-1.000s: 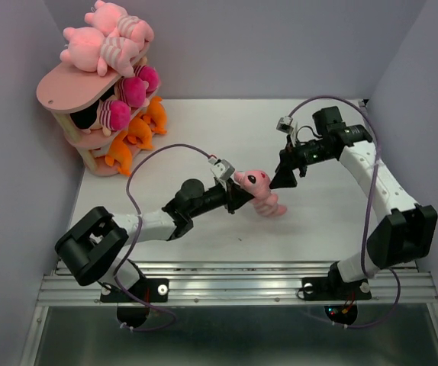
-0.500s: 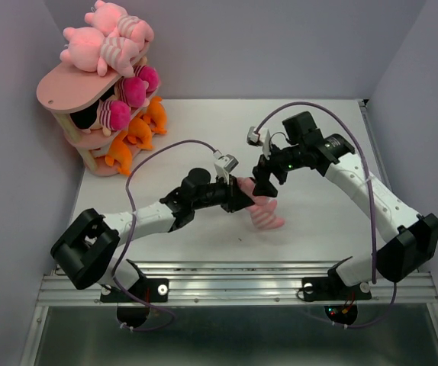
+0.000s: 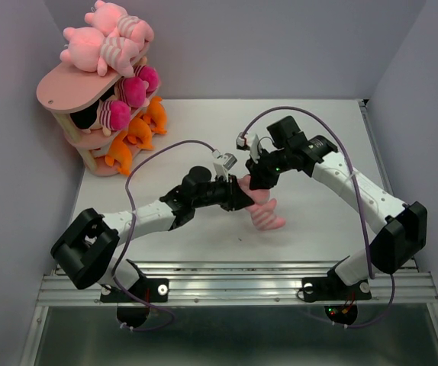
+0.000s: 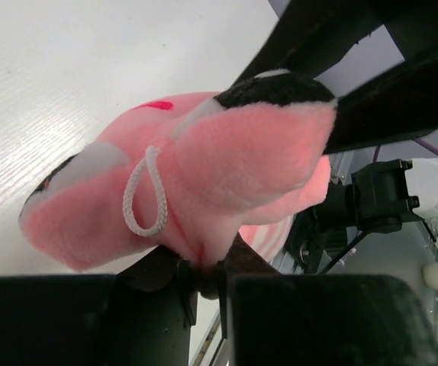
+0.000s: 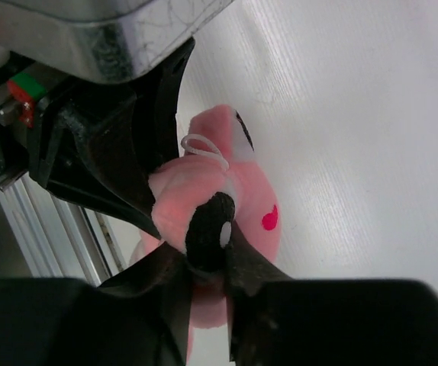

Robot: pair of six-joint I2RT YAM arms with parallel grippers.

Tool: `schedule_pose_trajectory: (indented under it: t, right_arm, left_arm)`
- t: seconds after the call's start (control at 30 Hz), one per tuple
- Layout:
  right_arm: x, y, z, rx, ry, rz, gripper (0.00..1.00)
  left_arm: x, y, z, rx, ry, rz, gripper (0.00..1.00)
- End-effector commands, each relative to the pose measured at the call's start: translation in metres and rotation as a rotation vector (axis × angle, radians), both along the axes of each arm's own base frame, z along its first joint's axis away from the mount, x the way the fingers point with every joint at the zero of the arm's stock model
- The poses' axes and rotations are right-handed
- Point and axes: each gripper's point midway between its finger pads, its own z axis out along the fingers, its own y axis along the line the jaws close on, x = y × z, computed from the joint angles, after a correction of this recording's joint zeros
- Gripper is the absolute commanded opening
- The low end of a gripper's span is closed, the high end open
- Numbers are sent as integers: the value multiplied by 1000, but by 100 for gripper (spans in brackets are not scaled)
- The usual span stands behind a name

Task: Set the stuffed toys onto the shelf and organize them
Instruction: Pass the stuffed toy from the left arm to the right

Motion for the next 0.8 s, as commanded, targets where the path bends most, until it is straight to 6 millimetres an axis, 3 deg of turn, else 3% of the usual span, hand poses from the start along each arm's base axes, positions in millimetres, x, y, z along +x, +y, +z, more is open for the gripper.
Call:
schedule_pose_trajectory:
  t: [0.0, 0.1, 0.17, 0.27, 0.37, 0.43, 0.57, 0.73, 0.77]
  right_arm:
    - [9, 7, 5, 40, -36, -10, 13]
    - [9, 6, 7, 45, -39, -22, 1]
    - [10, 3, 15, 62, -43, -40, 1]
    - [16, -3, 35, 128, -35, -73, 1]
    - [26, -10, 59, 213, -20, -104, 1]
    - [31, -14, 70, 262, 4, -123, 1]
    - [42, -17, 95, 326, -2, -138, 1]
    - [46, -18, 115, 410, 52, -127, 1]
    - [40, -14, 121, 459, 98, -92, 1]
  left_arm:
    - [-1, -4, 41, -97, -71, -12, 28]
    - [1, 4, 44, -103, -85, 19, 53]
    - [-2, 9, 55, -133, -122, 28, 67]
    - [-13, 21, 54, -154, -164, 25, 79]
    - [-20, 30, 58, -154, -232, 14, 86]
    - [-29, 37, 47, -132, -262, -12, 89]
    - [-39, 44, 44, -129, -332, -46, 89]
    - [-51, 56, 53, -176, -430, -50, 89]
    - [-57, 64, 64, -223, -512, -25, 89]
